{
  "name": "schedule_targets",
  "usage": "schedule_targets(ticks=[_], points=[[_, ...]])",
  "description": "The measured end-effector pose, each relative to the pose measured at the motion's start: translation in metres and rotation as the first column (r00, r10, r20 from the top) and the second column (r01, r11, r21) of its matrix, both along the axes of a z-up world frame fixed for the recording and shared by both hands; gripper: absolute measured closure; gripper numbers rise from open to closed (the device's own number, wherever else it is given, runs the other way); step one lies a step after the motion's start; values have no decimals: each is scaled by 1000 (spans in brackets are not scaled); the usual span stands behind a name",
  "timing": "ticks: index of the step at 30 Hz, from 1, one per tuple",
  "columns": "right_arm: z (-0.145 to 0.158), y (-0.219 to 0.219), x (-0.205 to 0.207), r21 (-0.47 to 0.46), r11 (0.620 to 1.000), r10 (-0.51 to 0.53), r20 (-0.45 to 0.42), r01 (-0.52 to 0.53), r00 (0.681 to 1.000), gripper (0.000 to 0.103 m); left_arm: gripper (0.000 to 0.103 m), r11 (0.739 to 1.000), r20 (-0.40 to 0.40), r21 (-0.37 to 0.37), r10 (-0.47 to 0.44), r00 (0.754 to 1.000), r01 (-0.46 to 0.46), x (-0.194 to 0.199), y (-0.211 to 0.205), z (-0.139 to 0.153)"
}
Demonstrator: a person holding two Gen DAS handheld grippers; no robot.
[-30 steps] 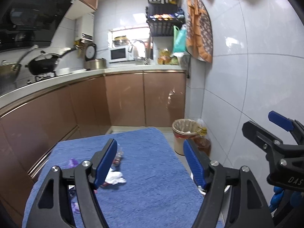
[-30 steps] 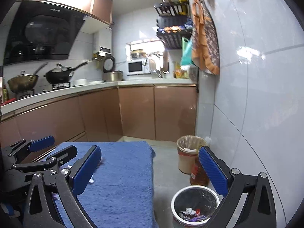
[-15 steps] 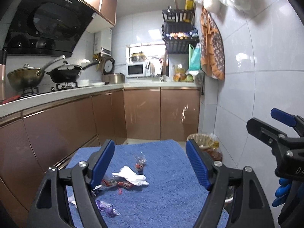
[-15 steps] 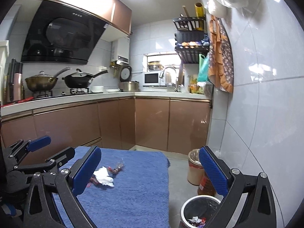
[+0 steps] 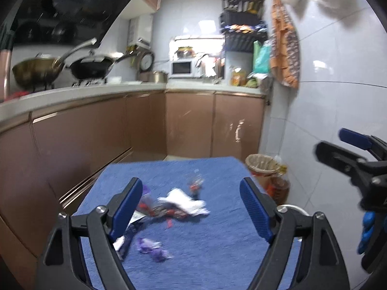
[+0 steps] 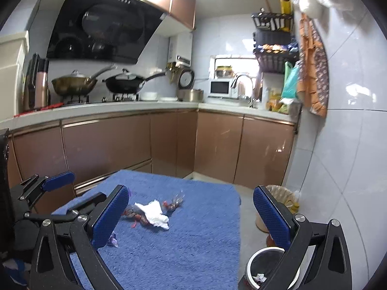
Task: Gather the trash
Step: 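Move both open tools back over the remaining trash on the towel, then grasp the milk carton with the left tool while the right tool grasps the purple wrapper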
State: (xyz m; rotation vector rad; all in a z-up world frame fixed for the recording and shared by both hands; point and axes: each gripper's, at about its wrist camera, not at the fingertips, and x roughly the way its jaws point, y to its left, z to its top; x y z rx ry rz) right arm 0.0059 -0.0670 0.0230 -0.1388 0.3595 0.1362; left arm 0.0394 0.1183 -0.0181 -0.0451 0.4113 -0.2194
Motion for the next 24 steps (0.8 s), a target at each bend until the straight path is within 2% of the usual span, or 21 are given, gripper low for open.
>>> schedule_targets(ticks=[4, 9, 11, 13, 17, 20, 24], points=[[-22, 3, 31, 28, 999, 33, -96, -31, 995, 0, 21, 999, -87, 3, 48, 995, -48, 30, 46, -33], [-53, 11, 67, 50, 996, 81, -201, -72, 976, 1, 22, 996, -229, 11, 94, 969, -94, 64, 112, -78], [-64, 18, 78, 65, 991, 129, -238, -117, 963, 10, 22, 995, -279, 0, 100, 955, -104, 76, 132, -92], [-81, 32, 91, 84, 980, 197, -292, -180, 936, 15, 22, 995, -326, -14, 84, 942, -94, 87, 146, -106], [-114, 62, 110, 123, 948, 319, -393, -294, 862, 33, 33, 998, -410, -25, 46, 911, -62, 112, 161, -135], [-137, 85, 119, 137, 921, 386, -457, -365, 801, 38, 41, 998, -466, -47, 5, 885, -31, 127, 165, -153], [-163, 108, 128, 156, 895, 435, -515, -419, 738, 39, 42, 999, -501, -35, -32, 865, 16, 144, 160, -166]])
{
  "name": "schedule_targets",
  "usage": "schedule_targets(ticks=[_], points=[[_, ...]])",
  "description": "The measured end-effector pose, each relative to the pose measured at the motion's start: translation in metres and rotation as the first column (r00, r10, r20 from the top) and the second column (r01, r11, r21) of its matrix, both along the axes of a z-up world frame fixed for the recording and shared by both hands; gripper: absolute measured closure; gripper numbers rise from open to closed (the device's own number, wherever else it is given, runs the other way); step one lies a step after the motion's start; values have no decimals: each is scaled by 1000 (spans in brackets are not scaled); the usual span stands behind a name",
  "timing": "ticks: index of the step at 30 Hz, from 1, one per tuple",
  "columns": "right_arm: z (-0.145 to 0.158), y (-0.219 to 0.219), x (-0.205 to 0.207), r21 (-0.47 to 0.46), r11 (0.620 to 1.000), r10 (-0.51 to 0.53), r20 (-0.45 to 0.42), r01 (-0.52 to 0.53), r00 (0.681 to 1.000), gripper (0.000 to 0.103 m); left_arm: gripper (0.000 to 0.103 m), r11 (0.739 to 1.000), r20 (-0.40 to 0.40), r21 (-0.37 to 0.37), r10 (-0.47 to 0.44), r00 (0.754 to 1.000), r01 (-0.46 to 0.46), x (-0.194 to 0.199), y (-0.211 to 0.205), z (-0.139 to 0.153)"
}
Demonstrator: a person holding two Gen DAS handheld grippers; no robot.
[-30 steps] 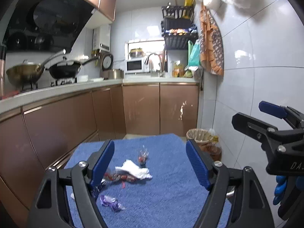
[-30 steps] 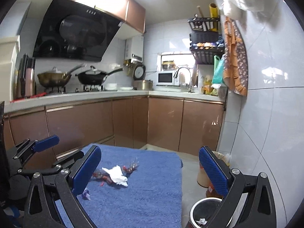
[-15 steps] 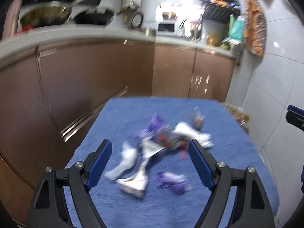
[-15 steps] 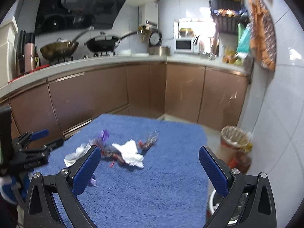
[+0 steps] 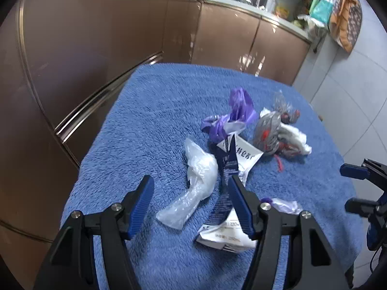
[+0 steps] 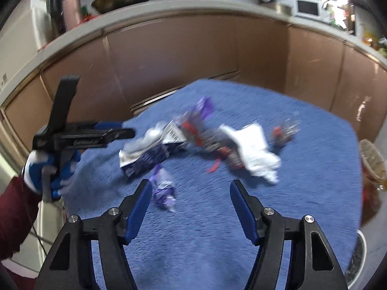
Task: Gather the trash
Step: 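Grasp the milk carton with the left tool while the right tool grasps the purple wrapper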
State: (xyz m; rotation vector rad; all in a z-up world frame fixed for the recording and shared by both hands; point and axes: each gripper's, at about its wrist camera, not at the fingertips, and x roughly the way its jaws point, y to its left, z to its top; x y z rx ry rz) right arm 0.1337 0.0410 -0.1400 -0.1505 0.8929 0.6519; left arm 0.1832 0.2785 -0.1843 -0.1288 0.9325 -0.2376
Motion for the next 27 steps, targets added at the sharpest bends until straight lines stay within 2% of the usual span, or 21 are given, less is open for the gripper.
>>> schedule_targets(ticks=[5, 9, 12, 15, 19, 23, 25, 27], points=[[-18, 7, 9, -4, 1000, 24, -44, -24, 999, 39, 42, 998, 18, -11, -69, 997, 69, 0, -11, 3], [-25, -2, 18, -1, 1000, -5, -61, 5, 998, 39, 42, 986, 48, -27, -162, 986, 163, -7, -30, 12], [-27, -13, 26, -1, 999, -36, -69, 36, 997, 39, 52, 974, 40, -26, -224, 974, 225, -6, -47, 13], [-29, -23, 31, -6, 998, -57, -75, 57, 996, 39, 56, 973, 6, -8, -232, 973, 232, 2, -53, 5], [-31, -27, 33, 1, 999, -54, -81, 54, 995, 40, 64, 977, -80, -8, -213, 974, 213, 17, -54, -16], [-33, -19, 31, 34, 999, 3, -100, 1, 995, 40, 65, 977, -130, 10, -211, 969, 214, 22, -56, -30], [-37, -10, 30, 38, 999, 36, -112, -32, 993, 42, 66, 975, -126, 28, -215, 968, 220, 21, -59, -32], [-43, 0, 31, 43, 997, 70, -129, -65, 989, 46, 71, 974, -128, 28, -218, 967, 223, 22, -61, -31]])
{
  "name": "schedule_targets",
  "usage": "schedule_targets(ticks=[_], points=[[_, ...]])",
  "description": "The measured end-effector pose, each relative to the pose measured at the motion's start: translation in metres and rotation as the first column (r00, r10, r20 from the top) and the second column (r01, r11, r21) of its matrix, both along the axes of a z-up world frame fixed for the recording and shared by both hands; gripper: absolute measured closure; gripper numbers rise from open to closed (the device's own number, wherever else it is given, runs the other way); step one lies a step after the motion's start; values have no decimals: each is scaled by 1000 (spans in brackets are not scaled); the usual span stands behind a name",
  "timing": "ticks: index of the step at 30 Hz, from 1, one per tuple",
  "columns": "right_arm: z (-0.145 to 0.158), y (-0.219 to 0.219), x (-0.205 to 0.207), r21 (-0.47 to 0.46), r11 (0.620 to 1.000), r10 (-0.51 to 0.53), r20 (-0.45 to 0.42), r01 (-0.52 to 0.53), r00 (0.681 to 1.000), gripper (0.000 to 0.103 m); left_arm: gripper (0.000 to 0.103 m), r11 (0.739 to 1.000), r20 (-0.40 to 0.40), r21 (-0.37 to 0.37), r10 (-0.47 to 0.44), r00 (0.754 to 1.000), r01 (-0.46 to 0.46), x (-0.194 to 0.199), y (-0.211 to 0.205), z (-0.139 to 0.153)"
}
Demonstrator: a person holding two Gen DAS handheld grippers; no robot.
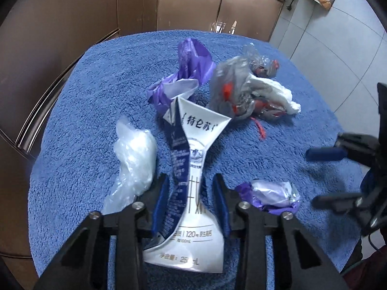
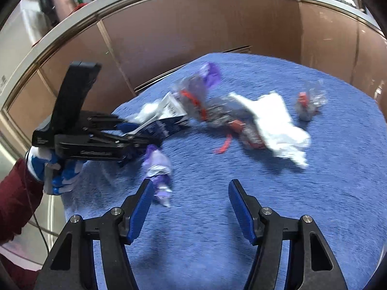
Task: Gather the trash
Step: 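Grasp the milk carton with the left tool while the right tool grasps the purple wrapper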
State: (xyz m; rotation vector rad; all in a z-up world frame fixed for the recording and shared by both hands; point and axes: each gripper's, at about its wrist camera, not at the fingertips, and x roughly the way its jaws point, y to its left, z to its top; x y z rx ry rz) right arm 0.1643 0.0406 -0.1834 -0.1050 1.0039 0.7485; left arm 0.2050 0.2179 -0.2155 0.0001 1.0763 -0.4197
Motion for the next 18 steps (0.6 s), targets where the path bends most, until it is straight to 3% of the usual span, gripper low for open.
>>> schedule_targets(ticks=[2, 9, 12, 14, 18], points=[[-6, 9, 0, 2, 999, 34, -16, -34, 999, 53, 73, 1000, 2, 8, 1, 1000, -1, 1, -4, -1], [-11, 26, 4, 41, 996, 84, -33, -83, 996, 59, 75, 1000, 6, 16, -5, 1000, 5, 2, -12, 1], [-16, 31, 6, 41, 995, 96, -44, -94, 994, 64, 75, 1000, 5, 7, 5, 1000, -5, 3, -12, 3], [-22, 35, 6, 31, 994, 105, -59, -103, 993, 74, 75, 1000, 2, -5, 17, 1000, -17, 2, -13, 4], [-20, 33, 0, 31, 994, 105, -51, -104, 993, 77, 75, 999, 3, -25, 44, 999, -44, -5, -7, 13]])
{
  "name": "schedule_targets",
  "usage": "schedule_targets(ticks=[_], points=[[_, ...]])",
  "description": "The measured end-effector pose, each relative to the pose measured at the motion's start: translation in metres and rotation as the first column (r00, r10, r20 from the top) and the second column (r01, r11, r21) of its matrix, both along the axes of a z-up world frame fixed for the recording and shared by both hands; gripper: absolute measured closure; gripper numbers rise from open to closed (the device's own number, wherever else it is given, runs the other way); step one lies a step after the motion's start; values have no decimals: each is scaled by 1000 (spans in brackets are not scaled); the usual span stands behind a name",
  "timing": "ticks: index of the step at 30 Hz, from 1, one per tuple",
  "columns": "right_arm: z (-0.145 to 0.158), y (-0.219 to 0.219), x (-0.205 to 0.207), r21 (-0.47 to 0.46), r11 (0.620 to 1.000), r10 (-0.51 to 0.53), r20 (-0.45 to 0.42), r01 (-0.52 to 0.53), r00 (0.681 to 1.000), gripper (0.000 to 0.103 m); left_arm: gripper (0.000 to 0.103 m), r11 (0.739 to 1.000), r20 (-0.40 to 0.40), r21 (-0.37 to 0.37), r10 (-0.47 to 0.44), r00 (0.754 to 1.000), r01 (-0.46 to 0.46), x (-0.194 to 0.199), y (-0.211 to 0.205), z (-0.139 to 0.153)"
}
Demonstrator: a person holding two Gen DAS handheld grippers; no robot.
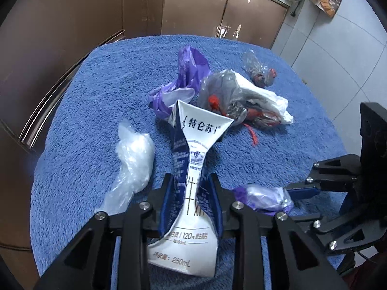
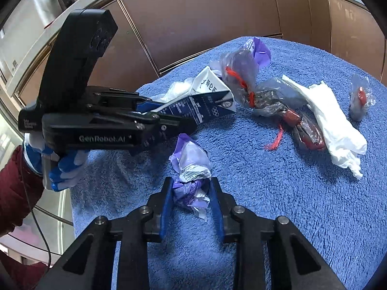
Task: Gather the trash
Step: 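Grasp the milk carton with the left tool while the right tool grasps the purple wrapper, then carry the carton and purple wrapper to the white bin and release them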
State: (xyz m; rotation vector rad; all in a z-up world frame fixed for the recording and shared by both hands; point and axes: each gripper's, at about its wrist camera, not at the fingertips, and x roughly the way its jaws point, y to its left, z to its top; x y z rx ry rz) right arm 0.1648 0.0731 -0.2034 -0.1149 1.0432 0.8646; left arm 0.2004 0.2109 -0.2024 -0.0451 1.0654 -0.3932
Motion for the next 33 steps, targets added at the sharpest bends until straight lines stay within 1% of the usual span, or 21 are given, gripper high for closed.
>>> schedule_targets(ticks=[4, 7, 12, 16, 19, 21, 24, 26, 28, 31, 32, 33], points=[[13, -15, -12, 6, 1000, -21, 23, 21, 1000, 77, 75, 999, 12, -24, 24, 1000, -24, -13, 9, 11], [24, -30, -22, 19, 999, -52, 43, 51, 998, 77, 75, 999, 32, -39, 38, 999, -37, -26, 11, 26], [51, -65, -40, 60, 991, -127, 92, 121, 988, 77, 75, 998, 89, -37, 50, 995, -47, -49, 9, 55], [75, -96, -60, 105, 978, -193, 145, 179, 970, 77, 75, 999, 145, -25, 44, 988, -41, -65, 0, 83], [97, -117, -74, 137, 967, -240, 192, 216, 952, 77, 75, 999, 185, -19, 33, 982, -30, -74, -12, 105], [114, -139, -82, 158, 957, -276, 222, 245, 935, 77, 75, 1000, 209, -15, 15, 978, -12, -80, -24, 117], [129, -169, -96, 184, 932, -351, 261, 311, 899, 77, 75, 999, 242, -16, -37, 969, 42, -82, -56, 137], [137, -194, -103, 192, 910, -410, 283, 368, 867, 77, 75, 996, 255, -14, -81, 964, 88, -80, -82, 145], [143, -222, -110, 203, 880, -474, 295, 430, 830, 77, 75, 991, 259, -13, -122, 958, 130, -77, -110, 149], [149, -259, -120, 206, 830, -557, 309, 517, 771, 77, 75, 976, 255, -19, -205, 945, 217, -67, -163, 154], [151, -272, -124, 211, 811, -585, 309, 546, 750, 77, 75, 971, 252, -22, -226, 941, 239, -65, -177, 155], [151, -288, -128, 211, 783, -621, 311, 585, 720, 77, 75, 963, 248, -26, -252, 935, 267, -61, -197, 155]])
